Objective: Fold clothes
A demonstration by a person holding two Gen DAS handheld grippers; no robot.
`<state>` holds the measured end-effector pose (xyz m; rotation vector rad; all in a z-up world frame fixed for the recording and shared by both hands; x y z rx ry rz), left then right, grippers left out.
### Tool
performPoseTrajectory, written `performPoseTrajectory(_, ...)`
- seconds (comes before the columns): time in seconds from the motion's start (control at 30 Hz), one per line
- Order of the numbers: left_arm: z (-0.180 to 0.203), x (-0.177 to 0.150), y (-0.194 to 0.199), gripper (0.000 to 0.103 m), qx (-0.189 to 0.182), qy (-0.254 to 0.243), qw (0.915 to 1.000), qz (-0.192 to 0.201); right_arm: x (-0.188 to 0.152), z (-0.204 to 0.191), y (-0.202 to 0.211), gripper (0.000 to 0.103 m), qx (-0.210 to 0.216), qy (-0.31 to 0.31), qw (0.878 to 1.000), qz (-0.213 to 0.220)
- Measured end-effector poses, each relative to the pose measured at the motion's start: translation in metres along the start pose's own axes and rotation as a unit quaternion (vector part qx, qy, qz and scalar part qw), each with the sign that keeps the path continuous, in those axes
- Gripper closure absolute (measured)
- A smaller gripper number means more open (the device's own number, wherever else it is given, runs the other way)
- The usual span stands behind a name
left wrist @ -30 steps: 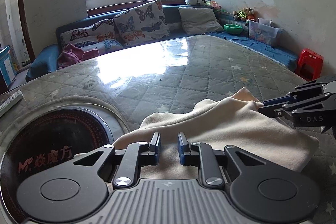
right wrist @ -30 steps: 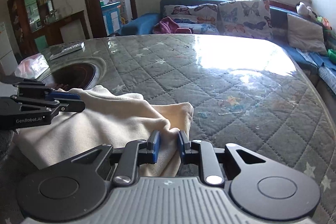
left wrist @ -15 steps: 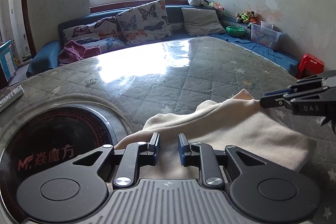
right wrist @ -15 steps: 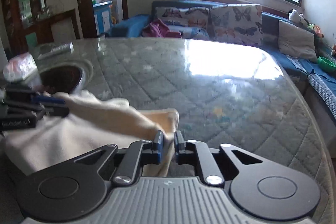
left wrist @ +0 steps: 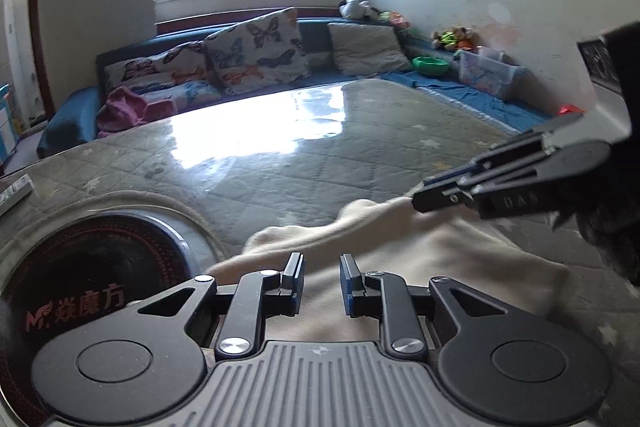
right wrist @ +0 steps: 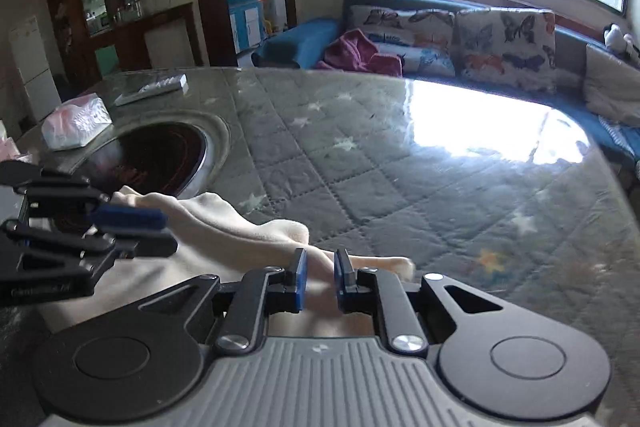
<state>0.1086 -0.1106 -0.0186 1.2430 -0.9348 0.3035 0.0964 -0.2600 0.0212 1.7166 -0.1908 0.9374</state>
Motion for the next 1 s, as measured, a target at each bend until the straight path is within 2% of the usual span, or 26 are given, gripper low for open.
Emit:
performPoseTrajectory(0.17, 0.033, -0.011, 0.012, 0.082, -0.032, -0.019, 0.9992, 0.013, -0.014, -0.015, 0.029, 0.09, 0.011, 0.017, 1.0, 0.009)
performPoseTrajectory(0.3, 0.043, -0.028, 0.01, 0.081, -0.034, -0.026, 0.9991, 0.003, -0.043, -0.03, 0.037, 0.09, 0.017, 0.022, 1.0, 0.007)
performPoseTrajectory(0.37, 0.033, -0.034, 0.015, 0.081, -0.026, -0.013, 0.9996, 0.003, -0.058, -0.027, 0.031, 0.09, 0.007, 0.023, 1.0, -0.001)
performPoseTrajectory(0.4, 0.028, -0.036, 0.018, 0.081, -0.023, -0.005, 0.9997, 0.004, -0.06, -0.026, 0.03, 0.09, 0.008, 0.021, 1.0, 0.01)
performPoseTrajectory(0.5, 0.012, -0.044, 0.027, 0.081, -0.011, 0.016, 0.9998, 0.006, -0.057, -0.022, 0.034, 0.09, 0.005, 0.006, 1.0, 0.009)
performPoseTrajectory(0.67, -0.014, -0.056, 0.043, 0.08, 0.008, 0.052, 0.9986, 0.009, -0.058, -0.026, 0.033, 0.087, -0.003, 0.027, 1.0, 0.006)
performPoseTrajectory(0.8, -0.035, -0.067, 0.056, 0.079, 0.023, 0.08, 0.9964, 0.012, -0.061, -0.022, 0.033, 0.087, 0.0, 0.011, 1.0, 0.007)
performPoseTrajectory(0.93, -0.054, -0.076, 0.061, 0.079, 0.038, 0.108, 0.9934, 0.007, -0.059, -0.028, 0.033, 0.085, -0.014, 0.032, 0.999, 0.005)
performPoseTrajectory(1.0, -0.062, -0.08, 0.062, 0.075, 0.041, 0.123, 0.9916, 0.002, -0.06, -0.029, 0.032, 0.085, -0.014, 0.033, 0.999, 0.003)
Point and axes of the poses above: each gripper's, at about its wrist camera, not at the fingertips, and y roughly against the way its jaws point, z to its right, x to its top, the point moved 9 cm from there along -y, roughly the way its jaws point, and after that the axes turned 6 degrees about -z, right-handed, at the moved point
